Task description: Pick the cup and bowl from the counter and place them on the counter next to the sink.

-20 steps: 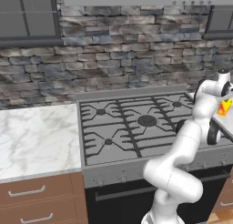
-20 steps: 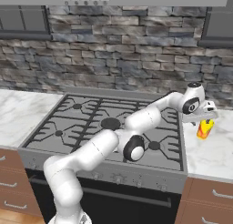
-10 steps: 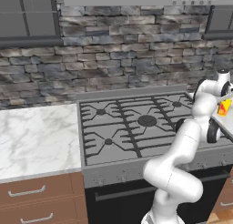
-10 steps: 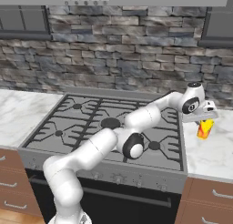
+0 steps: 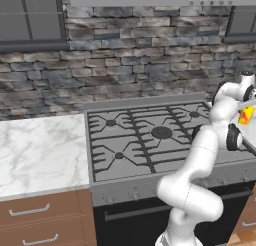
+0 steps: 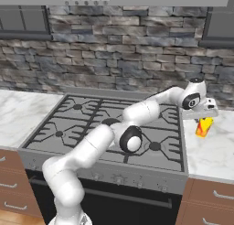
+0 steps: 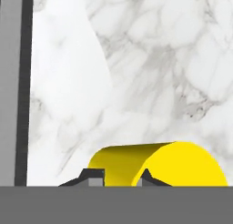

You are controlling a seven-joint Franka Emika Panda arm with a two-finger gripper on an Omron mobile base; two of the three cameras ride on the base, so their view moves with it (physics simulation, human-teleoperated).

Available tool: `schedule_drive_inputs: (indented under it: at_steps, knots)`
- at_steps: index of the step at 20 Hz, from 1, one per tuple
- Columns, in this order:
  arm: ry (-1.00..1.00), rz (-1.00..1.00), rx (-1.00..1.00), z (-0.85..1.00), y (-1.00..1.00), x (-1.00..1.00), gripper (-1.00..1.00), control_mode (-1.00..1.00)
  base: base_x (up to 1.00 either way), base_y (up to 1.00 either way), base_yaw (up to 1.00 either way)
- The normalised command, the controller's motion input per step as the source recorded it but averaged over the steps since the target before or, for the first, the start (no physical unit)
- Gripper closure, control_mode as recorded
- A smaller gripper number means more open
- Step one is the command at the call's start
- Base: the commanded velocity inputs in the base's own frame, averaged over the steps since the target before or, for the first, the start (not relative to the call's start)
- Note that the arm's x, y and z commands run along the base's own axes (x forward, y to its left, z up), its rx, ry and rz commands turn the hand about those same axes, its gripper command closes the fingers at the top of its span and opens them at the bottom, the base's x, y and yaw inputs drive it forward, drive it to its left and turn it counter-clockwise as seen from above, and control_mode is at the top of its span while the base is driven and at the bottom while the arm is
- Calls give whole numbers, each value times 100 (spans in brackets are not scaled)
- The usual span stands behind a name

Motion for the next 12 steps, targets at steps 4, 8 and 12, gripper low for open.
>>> schedule_drive_inputs:
  at_steps: [4,8,12]
  knots:
    - [0,-9,0,13,39,-39,100,-100,0,0,0]
    - [-1,-8,0,19,50,-70,100,-100,0,0,0]
    - [-7,-7,0,41,62,-73,100,-100,0,0,0]
